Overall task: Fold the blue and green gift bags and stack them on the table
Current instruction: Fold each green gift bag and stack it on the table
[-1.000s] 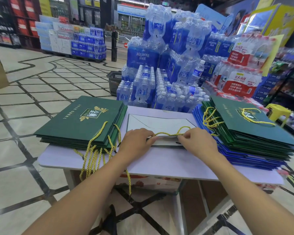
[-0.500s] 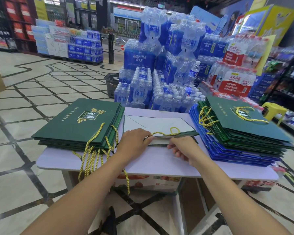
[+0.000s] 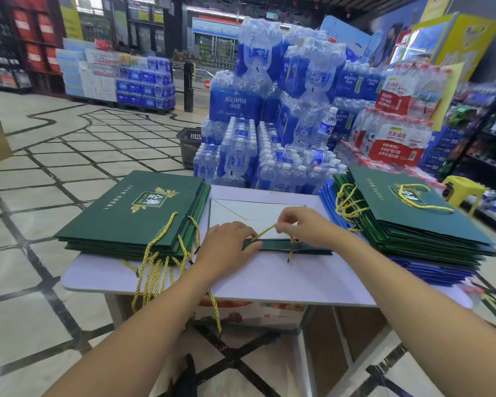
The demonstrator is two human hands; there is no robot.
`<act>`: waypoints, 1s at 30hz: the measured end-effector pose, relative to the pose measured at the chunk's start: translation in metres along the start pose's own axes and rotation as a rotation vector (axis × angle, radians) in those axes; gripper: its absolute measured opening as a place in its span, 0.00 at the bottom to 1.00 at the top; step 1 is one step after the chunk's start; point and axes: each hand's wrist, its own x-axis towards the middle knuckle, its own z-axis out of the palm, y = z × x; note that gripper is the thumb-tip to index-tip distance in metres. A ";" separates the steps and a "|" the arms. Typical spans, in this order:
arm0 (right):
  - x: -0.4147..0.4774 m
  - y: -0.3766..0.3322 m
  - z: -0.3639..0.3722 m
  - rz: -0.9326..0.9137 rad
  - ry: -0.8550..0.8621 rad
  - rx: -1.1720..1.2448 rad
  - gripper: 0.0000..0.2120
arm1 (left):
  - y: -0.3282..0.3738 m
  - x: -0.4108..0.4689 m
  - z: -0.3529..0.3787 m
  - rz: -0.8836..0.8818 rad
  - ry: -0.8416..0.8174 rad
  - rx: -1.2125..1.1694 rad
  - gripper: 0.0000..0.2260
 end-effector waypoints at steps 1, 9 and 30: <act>0.005 -0.005 -0.006 0.015 0.001 0.120 0.06 | 0.000 0.000 0.000 0.000 0.003 0.004 0.20; 0.059 -0.030 -0.017 -0.021 0.198 -0.022 0.19 | 0.001 -0.001 -0.001 0.017 0.011 0.006 0.21; 0.079 -0.008 0.018 -0.035 0.011 -0.194 0.23 | -0.007 0.007 0.001 0.033 -0.049 0.064 0.24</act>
